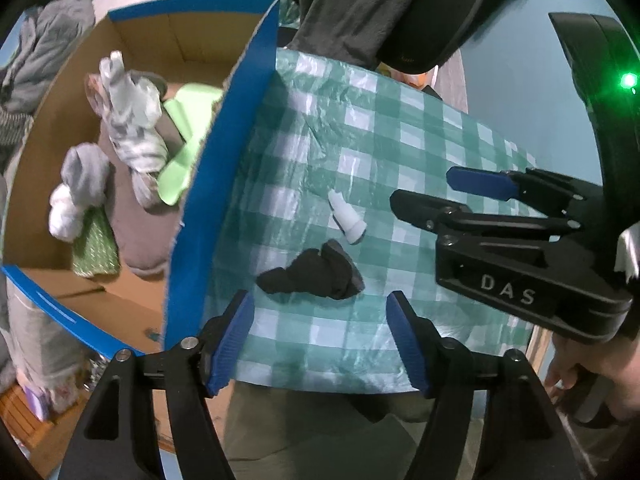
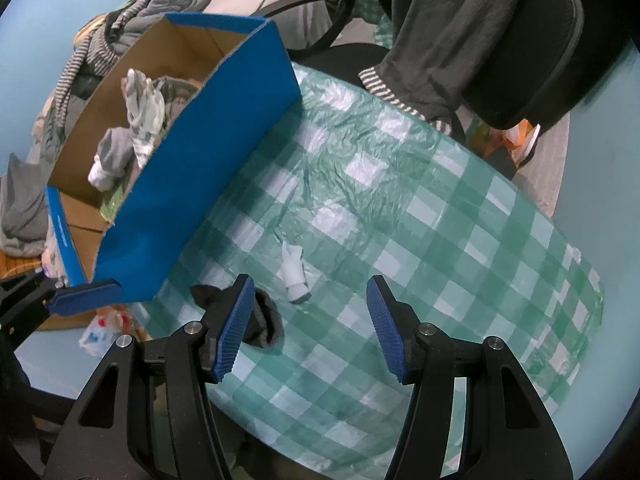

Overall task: Organize soft objects
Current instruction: 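Move both tools back to the black sock and white bottle on the table, then grasp the white bottle with the right tool while the left tool grasps the black sock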

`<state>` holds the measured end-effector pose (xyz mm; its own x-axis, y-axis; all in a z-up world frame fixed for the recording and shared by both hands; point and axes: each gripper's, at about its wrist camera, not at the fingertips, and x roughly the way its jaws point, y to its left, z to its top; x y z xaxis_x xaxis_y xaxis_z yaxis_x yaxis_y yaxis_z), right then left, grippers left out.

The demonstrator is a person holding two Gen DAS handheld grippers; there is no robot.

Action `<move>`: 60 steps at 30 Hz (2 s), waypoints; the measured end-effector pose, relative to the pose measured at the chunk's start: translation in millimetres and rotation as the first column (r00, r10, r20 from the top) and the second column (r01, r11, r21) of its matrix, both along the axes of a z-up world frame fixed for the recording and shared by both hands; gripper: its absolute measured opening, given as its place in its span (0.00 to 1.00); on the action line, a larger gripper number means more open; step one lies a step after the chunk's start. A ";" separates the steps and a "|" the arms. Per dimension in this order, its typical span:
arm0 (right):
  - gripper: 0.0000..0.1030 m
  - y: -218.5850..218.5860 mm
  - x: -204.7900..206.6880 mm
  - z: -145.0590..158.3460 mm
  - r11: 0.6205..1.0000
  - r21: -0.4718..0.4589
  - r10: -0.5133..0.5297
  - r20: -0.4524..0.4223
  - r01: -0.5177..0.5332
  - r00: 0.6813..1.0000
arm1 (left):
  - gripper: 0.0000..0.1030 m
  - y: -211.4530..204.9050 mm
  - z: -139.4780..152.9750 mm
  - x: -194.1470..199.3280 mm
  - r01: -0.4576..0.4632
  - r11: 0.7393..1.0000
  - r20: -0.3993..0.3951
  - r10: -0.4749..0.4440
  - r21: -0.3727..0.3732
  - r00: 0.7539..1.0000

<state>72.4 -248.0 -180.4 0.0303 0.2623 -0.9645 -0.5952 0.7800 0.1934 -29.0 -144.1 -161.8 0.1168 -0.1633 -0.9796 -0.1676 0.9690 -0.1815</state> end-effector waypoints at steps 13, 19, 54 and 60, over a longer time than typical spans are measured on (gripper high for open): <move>0.57 -13.4 1.9 -33.1 0.999 -0.037 0.008 -0.035 -0.009 0.999 | 0.77 -13.0 -42.2 7.3 -0.091 0.996 -0.047 0.090 -0.027 0.995; 0.57 -17.4 5.4 -40.0 0.999 -0.037 -0.006 -0.047 0.004 0.999 | 0.78 -14.9 -64.4 12.1 -0.095 0.995 -0.077 0.096 0.015 0.992; 0.57 37.7 -1.2 -88.4 0.994 -0.074 0.076 -0.114 -0.085 0.991 | 0.58 51.5 -109.9 12.1 -0.100 0.995 -0.106 0.100 0.009 0.989; 0.35 45.7 -10.3 -87.7 0.986 -0.120 0.108 -0.055 -0.114 0.993 | 0.58 32.3 -106.0 15.0 -0.071 0.997 -0.100 0.073 0.031 0.992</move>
<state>62.0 -202.3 -268.1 -0.0394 0.1414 -0.9892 -0.6717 0.7292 0.1310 -14.0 -111.8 -267.8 0.0276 -0.1311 -0.9910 -0.2531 0.9581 -0.1338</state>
